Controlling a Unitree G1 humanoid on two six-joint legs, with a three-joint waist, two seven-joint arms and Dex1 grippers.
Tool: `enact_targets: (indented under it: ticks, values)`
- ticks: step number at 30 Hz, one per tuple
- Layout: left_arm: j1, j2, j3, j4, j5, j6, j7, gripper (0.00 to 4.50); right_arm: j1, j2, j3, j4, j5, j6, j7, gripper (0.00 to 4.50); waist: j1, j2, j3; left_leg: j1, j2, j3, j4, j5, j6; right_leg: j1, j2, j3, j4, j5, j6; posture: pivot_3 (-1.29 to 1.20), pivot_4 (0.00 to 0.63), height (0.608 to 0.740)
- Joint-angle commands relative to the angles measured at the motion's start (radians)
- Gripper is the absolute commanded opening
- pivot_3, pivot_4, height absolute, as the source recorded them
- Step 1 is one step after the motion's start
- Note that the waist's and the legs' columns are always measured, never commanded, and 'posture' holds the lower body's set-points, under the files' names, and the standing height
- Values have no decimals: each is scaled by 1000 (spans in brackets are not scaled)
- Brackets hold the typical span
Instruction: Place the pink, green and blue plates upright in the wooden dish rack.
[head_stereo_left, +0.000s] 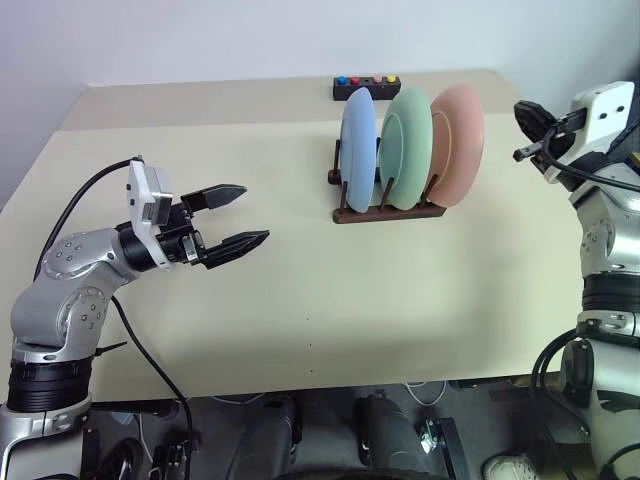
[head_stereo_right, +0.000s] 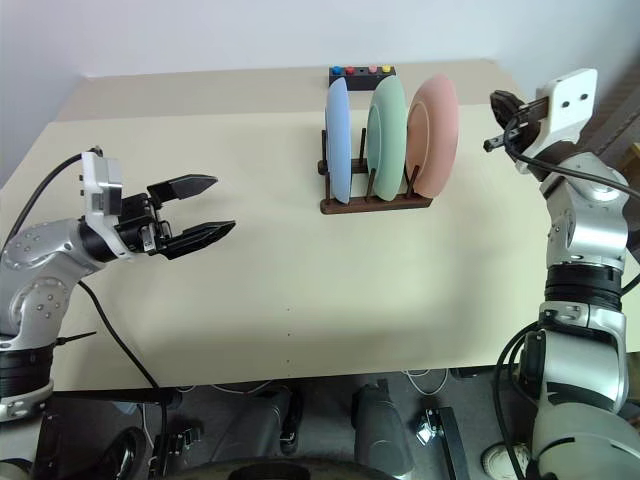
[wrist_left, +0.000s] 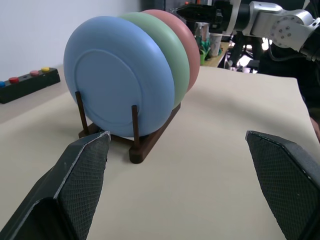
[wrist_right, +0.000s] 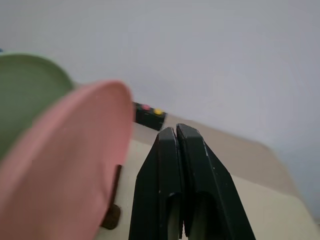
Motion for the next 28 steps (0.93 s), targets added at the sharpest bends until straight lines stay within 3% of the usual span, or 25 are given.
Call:
enact_targets:
  ticks: [1,5,7,9,10,15,16,28]
  values:
    - [-21,21,28,12,0,-20,-12,4500,-7,-3,-82,-137,186,81,123,21,-1,0,0,0,0,0,0,0,0,0,0,0,0,0,0,0,150,740]
    - [-32,47,49,51,2,-24,-38,4500,102,-35,-136,-386,532,388,345,21,0,0,0,0,1,-1,0,-3,5,0,0,0,0,0,0,0,150,740]
    - [-29,59,54,63,6,-31,-51,4500,145,-61,-144,-469,646,517,397,529,2,0,0,0,1,-1,0,-3,5,1,0,0,0,0,0,0,150,740]
    - [-20,70,57,65,8,-33,-60,4500,216,-103,-112,-569,698,601,467,1281,5,0,0,0,1,-1,1,-3,6,1,0,0,0,0,0,0,150,740]
    - [-17,76,58,65,13,-36,-65,4500,251,-122,-86,-616,696,618,493,1873,5,0,0,0,0,-1,1,-4,6,1,-1,0,0,0,0,0,150,740]
    - [5,88,27,95,91,-111,-93,4500,366,-164,24,-702,605,598,579,4212,3,0,0,1,1,-1,1,-4,7,3,-1,0,-1,0,0,0,150,740]
    - [11,83,28,91,94,-116,-92,4500,364,-157,28,-702,603,595,576,4474,3,0,0,1,0,-1,1,-4,7,3,-1,0,-1,0,0,0,150,740]
    - [-48,13,-30,126,110,-153,-100,4500,336,-134,79,-740,506,525,531,4474,11,0,0,1,0,-1,1,-4,6,3,-1,0,-1,0,0,0,150,740]
